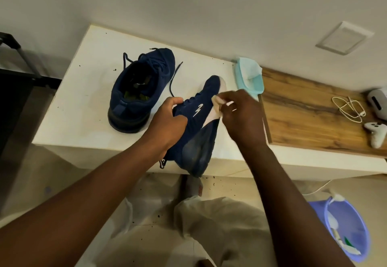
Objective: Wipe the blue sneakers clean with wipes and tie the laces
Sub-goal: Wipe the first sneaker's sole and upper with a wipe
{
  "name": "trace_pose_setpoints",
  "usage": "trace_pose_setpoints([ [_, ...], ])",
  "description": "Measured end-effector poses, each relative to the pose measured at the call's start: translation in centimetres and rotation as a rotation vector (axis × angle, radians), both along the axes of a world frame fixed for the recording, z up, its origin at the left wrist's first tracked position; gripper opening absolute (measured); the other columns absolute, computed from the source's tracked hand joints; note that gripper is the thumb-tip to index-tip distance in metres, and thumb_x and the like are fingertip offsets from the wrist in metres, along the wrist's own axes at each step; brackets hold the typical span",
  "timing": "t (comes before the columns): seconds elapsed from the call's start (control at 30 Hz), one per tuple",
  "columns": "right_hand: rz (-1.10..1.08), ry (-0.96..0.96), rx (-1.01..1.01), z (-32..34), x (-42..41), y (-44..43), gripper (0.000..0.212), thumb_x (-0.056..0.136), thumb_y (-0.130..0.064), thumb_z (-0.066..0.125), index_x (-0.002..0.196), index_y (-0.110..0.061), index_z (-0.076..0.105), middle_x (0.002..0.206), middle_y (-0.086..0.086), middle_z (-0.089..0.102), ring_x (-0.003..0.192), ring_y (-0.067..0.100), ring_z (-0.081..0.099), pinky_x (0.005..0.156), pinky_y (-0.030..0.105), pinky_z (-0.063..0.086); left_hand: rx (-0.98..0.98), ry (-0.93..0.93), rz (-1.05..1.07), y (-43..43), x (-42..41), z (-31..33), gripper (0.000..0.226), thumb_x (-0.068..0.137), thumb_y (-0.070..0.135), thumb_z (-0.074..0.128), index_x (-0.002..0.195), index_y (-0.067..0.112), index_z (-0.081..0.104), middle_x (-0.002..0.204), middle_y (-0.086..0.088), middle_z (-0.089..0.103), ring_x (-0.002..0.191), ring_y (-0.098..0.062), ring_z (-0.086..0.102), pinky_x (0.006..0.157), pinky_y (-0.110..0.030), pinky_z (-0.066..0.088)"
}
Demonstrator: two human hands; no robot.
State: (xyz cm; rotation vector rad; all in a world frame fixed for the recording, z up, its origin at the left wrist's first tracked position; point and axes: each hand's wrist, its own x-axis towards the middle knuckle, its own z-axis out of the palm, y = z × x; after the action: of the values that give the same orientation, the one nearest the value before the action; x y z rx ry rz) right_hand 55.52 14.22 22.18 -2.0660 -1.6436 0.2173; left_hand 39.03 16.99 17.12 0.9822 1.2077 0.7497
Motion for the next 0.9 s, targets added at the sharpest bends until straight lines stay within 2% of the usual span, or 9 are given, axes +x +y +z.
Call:
trace_pose_setpoints([
  [0.17, 0.273, -0.039, -0.354, 0.8, -1.8, -3.6, 0.03, 0.087, -0.01, 0.072, 0.114, -0.024, 0.075, 0.102, -0.005, 0.065, 0.091, 0.012, 0.06, 0.081, 0.021, 0.049, 0.041, -0.045, -0.021, -0.1, -0.2, 0.2, 0.047, 0.091, 0.017, 0.075, 0.13, 0.033, 0.057, 0.104, 0.016, 0.062, 0.093, -0.003, 0.064, 0.071, -0.02, 0.053],
  [0.23, 0.22, -0.032, -0.307, 1.0, -0.7, -3.0, 0.027, 0.086, -0.011, 0.073, 0.111, -0.022, 0.076, 0.1, -0.003, 0.068, 0.086, 0.01, 0.06, 0.077, 0.015, 0.046, 0.042, -0.051, -0.027, -0.1, 0.0, 0.0, 0.05, 0.089, 0.015, 0.077, 0.131, 0.032, 0.056, 0.103, 0.017, 0.061, 0.092, -0.001, 0.063, 0.07, -0.018, 0.053],
  [0.3, 0.101, -0.072, -0.213, 0.8, 0.3, -1.9, 0.024, 0.09, -0.017, 0.071, 0.113, -0.023, 0.075, 0.104, -0.003, 0.069, 0.084, 0.006, 0.055, 0.07, 0.007, 0.037, 0.042, -0.046, -0.032, -0.1, -0.1, 0.0, 0.051, 0.089, 0.015, 0.077, 0.133, 0.031, 0.056, 0.103, 0.017, 0.061, 0.093, -0.002, 0.064, 0.07, -0.019, 0.054],
  [0.33, 0.08, -0.064, -0.184, 0.7, 0.2, -1.8, 0.023, 0.091, -0.018, 0.07, 0.113, -0.023, 0.075, 0.106, -0.002, 0.069, 0.084, 0.006, 0.055, 0.07, 0.007, 0.038, 0.04, -0.043, -0.028, -0.1, -0.1, -0.1, 0.052, 0.089, 0.015, 0.077, 0.133, 0.031, 0.055, 0.104, 0.017, 0.062, 0.093, -0.004, 0.064, 0.07, -0.02, 0.054],
  [0.43, 0.281, 0.003, -0.251, 0.5, -1.8, -3.4, 0.022, 0.089, -0.013, 0.072, 0.109, -0.022, 0.077, 0.102, -0.002, 0.07, 0.085, 0.009, 0.061, 0.08, 0.025, 0.053, 0.019, -0.046, 0.002, 0.1, -0.3, -0.2, 0.053, 0.088, 0.014, 0.078, 0.134, 0.03, 0.056, 0.108, 0.012, 0.064, 0.098, -0.009, 0.067, 0.079, -0.026, 0.057],
  [0.53, 0.484, -0.063, -0.395, 0.7, -3.4, -6.0, 0.026, 0.088, -0.011, 0.072, 0.112, -0.021, 0.076, 0.106, -0.002, 0.07, 0.091, 0.01, 0.063, 0.081, 0.021, 0.052, -0.005, -0.06, -0.005, 0.2, -0.2, -0.4, 0.054, 0.087, 0.012, 0.079, 0.133, 0.03, 0.057, 0.112, 0.007, 0.068, 0.099, -0.013, 0.069, 0.084, -0.032, 0.06],
  [0.7, 0.213, -0.079, -0.107, 0.3, -1.8, -3.5, 0.017, 0.092, -0.019, 0.069, 0.107, -0.019, 0.077, 0.1, 0.002, 0.07, 0.086, 0.011, 0.059, 0.077, 0.025, 0.051, 0.018, -0.038, -0.021, 0.2, -0.1, -0.5, 0.057, 0.087, 0.015, 0.08, 0.135, 0.03, 0.055, 0.118, 0.004, 0.064, 0.102, -0.013, 0.065, 0.085, -0.031, 0.058],
  [0.8, 0.346, -0.078, -0.115, -0.6, -3.9, -4.7, 0.015, 0.09, -0.015, 0.072, 0.103, -0.016, 0.078, 0.092, 0.0, 0.068, 0.077, 0.004, 0.056, 0.071, 0.014, 0.044, 0.008, -0.035, -0.005, 0.4, -0.3, -0.8, 0.058, 0.085, 0.014, 0.08, 0.135, 0.03, 0.055, 0.118, 0.001, 0.066, 0.103, -0.018, 0.068, 0.092, -0.04, 0.059],
  [0.9, 0.511, -0.277, -0.164, -2.0, -5.3, -8.6, 0.026, 0.081, -0.011, 0.079, 0.105, -0.018, 0.077, 0.088, 0.003, 0.064, 0.077, 0.018, 0.056, 0.063, 0.028, 0.045, -0.001, -0.059, -0.005, 0.4, -0.3, -0.8, 0.057, 0.086, 0.01, 0.079, 0.135, 0.028, 0.055, 0.119, -0.003, 0.067, 0.103, -0.021, 0.069, 0.09, -0.041, 0.06],
])
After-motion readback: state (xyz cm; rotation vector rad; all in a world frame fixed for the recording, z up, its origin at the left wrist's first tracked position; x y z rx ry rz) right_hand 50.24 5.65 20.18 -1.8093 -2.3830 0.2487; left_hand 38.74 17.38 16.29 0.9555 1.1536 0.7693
